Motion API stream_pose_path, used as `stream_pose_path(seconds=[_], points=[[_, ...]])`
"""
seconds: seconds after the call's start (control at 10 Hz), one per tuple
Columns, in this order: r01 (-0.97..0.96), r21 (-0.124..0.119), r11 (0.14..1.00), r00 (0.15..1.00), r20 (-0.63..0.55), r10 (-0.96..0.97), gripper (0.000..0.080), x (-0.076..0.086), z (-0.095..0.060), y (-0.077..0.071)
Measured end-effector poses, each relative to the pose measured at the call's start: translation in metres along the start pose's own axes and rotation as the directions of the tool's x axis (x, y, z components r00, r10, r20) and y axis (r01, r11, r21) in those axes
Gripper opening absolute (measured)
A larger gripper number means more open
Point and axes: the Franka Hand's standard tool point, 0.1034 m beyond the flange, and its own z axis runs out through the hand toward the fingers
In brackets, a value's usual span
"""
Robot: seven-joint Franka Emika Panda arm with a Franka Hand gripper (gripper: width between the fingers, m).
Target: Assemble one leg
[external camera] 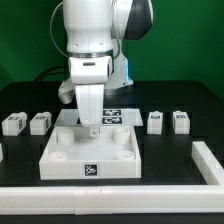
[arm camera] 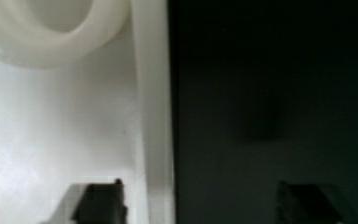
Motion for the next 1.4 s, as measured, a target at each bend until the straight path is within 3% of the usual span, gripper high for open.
stream_pose_path(seconds=[0.1, 0.2, 0.3, 0.4, 0.9, 1.4], points=[[0.000, 0.000, 1.000, 1.000, 0.000, 0.000, 0.0363, 0.000, 0.000, 0.000], [0.000, 0.000, 1.000, 1.000, 0.000, 0.000, 0.0177, 0.000, 0.000, 0.000], [0.000, 0.000, 1.000, 1.000, 0.000, 0.000, 0.0177, 0.000, 0.000, 0.000], [0.000, -0.001, 1.000, 1.000, 0.000, 0.000, 0.0054, 0.000, 0.000, 0.000], [-0.013, -0.001, 1.000, 1.000, -0.001, 0.013, 0.0054, 0.003, 0.000, 0.001], [-0.031, -0.030, 0.999, 0.999, -0.012, 0.030, 0.0054, 0.060, 0.001, 0.031]])
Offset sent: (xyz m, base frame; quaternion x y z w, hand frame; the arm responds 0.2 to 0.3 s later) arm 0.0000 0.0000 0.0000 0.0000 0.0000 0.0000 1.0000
